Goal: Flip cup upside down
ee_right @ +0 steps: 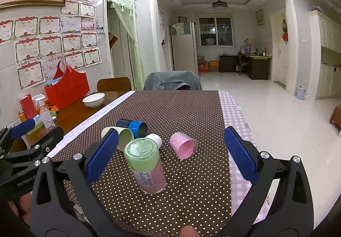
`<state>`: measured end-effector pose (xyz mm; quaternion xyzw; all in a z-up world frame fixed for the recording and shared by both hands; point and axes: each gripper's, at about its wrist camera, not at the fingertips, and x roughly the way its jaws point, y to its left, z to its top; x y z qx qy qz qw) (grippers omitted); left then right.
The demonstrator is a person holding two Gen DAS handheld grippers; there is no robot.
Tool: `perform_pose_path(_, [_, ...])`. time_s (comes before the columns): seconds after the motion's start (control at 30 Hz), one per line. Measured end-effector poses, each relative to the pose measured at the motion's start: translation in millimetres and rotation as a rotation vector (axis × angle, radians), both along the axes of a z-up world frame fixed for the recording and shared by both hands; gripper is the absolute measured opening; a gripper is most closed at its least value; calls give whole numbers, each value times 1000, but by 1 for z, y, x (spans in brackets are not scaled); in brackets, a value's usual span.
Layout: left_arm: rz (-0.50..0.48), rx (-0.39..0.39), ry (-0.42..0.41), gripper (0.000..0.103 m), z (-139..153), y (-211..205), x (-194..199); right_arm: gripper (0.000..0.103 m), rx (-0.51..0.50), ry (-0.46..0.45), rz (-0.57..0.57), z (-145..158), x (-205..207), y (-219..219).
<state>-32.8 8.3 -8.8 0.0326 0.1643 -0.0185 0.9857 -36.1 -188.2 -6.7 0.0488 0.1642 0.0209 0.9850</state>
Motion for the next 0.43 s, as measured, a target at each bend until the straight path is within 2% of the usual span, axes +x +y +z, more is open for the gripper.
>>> perform_pose_path(0.43, [21,10,13,91,-1,0,2,97,7,8,2,-2,2,-1])
